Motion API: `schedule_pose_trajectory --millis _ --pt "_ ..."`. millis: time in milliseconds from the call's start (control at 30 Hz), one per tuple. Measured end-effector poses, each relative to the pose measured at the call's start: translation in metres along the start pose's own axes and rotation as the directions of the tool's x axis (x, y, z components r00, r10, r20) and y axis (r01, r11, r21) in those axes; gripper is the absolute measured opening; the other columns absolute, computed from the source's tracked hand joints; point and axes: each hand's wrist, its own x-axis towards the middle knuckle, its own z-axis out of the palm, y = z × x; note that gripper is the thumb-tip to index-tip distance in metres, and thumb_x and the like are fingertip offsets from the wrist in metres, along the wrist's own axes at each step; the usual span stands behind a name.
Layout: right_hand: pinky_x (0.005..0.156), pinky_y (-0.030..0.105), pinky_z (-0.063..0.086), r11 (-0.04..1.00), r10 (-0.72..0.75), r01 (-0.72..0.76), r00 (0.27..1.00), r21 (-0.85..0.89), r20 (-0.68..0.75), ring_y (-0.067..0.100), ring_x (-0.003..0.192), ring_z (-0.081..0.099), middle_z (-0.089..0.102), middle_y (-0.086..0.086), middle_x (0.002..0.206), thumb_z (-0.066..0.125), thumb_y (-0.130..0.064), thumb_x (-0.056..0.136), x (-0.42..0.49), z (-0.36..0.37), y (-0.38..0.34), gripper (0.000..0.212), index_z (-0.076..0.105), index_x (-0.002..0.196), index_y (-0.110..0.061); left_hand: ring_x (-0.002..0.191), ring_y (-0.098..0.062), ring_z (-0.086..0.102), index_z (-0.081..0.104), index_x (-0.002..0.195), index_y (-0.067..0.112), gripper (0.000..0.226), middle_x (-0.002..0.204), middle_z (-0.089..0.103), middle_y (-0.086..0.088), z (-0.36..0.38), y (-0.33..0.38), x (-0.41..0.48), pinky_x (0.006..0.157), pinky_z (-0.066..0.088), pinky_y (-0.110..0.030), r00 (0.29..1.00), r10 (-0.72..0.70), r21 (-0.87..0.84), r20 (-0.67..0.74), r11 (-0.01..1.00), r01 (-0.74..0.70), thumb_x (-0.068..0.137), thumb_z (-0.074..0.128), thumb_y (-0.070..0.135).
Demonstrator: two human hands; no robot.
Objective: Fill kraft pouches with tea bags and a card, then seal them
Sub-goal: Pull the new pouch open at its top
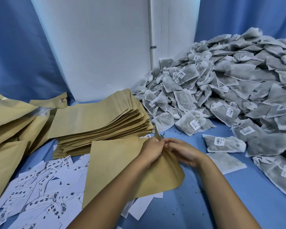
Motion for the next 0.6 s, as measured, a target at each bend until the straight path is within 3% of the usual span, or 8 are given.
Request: schedule_pose_trajectory --millis 100,167,233,333,400,500,600 --pt "0.057 0.021 0.044 0.918 -0.056 -0.039 0.973 -0.395 -0.226 0.010 0.061 0.057 0.062 0.006 0.074 0.051 -0.001 0.088 -0.006 -0.001 -0.002 0.015 0.064 0.086 -0.009 0.073 -0.027 0.058 0.041 0.059 0.015 0.028 0.071 0.061 -0.014 0.000 -0.001 -0.002 0.065 0.042 -0.034 0.992 0.124 0.235 -0.031 0.965 -0.114 0.084 0.052 0.010" --pt "0.050 0.020 0.039 0.865 -0.114 -0.061 0.942 -0.497 -0.314 0.007 0.049 0.049 0.057 0.002 0.062 0.050 0.004 0.081 -0.007 -0.001 -0.001 0.018 0.063 0.076 -0.007 0.081 -0.031 0.054 0.044 0.070 0.009 0.016 0.087 0.055 -0.017 0.001 -0.003 -0.005 0.067 0.036 -0.034 0.941 0.336 0.467 -0.036 0.838 -0.281 0.084 0.049 0.006" --pt "0.046 0.019 0.040 0.899 -0.068 -0.075 0.950 -0.432 -0.304 0.009 0.047 0.049 0.057 0.007 0.064 0.049 0.010 0.080 -0.007 0.000 0.001 0.019 0.066 0.083 0.001 0.088 -0.029 0.053 0.051 0.092 0.005 0.007 0.107 0.050 -0.013 0.001 -0.005 -0.005 0.071 0.041 -0.036 0.838 0.542 0.568 0.061 0.672 -0.476 0.086 0.048 0.006" --pt "0.053 0.018 0.052 0.983 0.000 -0.054 0.957 -0.175 -0.291 0.012 0.054 0.061 0.062 0.014 0.075 0.053 0.015 0.084 -0.006 0.001 -0.001 0.015 0.063 0.093 0.009 0.102 -0.021 0.051 0.056 0.114 0.012 0.028 0.123 0.048 -0.003 -0.003 -0.009 0.002 0.073 0.047 -0.040 0.674 0.685 0.640 0.277 0.391 -0.661 0.089 0.048 0.006" --pt "0.050 0.017 0.052 0.999 0.006 -0.022 0.945 -0.046 -0.327 0.011 0.049 0.062 0.063 0.014 0.071 0.055 0.015 0.085 -0.005 0.000 -0.003 0.014 0.062 0.096 0.010 0.106 -0.023 0.051 0.063 0.108 0.010 0.023 0.115 0.057 -0.003 -0.008 -0.010 0.007 0.080 0.046 -0.040 0.579 0.738 0.639 0.347 0.266 -0.722 0.089 0.053 0.006" --pt "0.044 0.018 0.051 0.993 0.031 0.010 0.941 0.117 -0.338 0.010 0.043 0.061 0.065 0.010 0.059 0.056 0.015 0.085 -0.006 -0.002 -0.005 0.011 0.059 0.091 0.007 0.100 -0.024 0.052 0.067 0.094 0.010 0.016 0.095 0.064 -0.002 -0.011 -0.007 0.012 0.081 0.043 -0.035 0.493 0.803 0.624 0.336 0.202 -0.755 0.081 0.061 0.002" --pt "0.053 0.022 0.057 0.977 0.063 0.022 0.920 0.212 -0.388 0.015 0.053 0.065 0.065 0.014 0.073 0.057 0.017 0.083 -0.004 -0.005 -0.005 0.017 0.058 0.094 0.003 0.089 -0.024 0.050 0.061 0.079 0.011 0.012 0.082 0.059 -0.001 -0.014 0.000 0.017 0.075 0.042 -0.035 0.415 0.858 0.613 0.303 0.158 -0.774 0.075 0.060 0.000"
